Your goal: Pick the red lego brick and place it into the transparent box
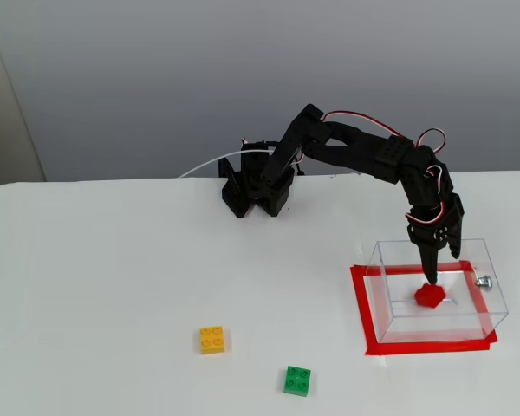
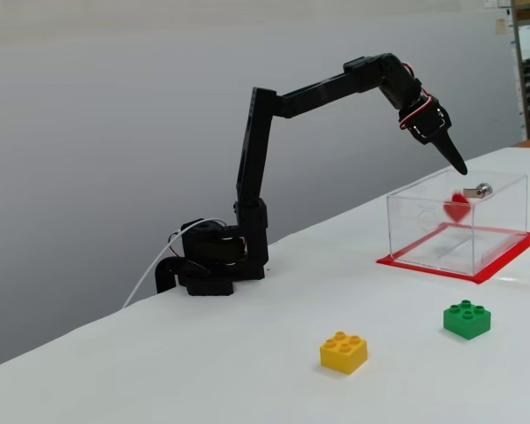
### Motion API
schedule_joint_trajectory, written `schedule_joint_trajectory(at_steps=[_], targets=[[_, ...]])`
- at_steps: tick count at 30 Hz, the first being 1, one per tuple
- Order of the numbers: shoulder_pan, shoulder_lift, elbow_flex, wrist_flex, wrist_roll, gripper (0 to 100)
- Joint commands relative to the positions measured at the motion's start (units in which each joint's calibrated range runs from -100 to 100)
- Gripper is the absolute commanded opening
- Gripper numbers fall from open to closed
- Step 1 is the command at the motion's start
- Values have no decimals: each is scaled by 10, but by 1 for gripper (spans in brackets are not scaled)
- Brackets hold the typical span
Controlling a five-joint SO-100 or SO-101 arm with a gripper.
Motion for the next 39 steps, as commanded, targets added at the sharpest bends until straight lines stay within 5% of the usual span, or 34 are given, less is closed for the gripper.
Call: schedule_joint_trajectory(at_steps=[1,18,27,39], targets=[[1,-5,-16,1,3,34],[5,-5,-17,2,3,34],[8,-11,-16,2,2,3],[40,-42,-38,44,2,2]])
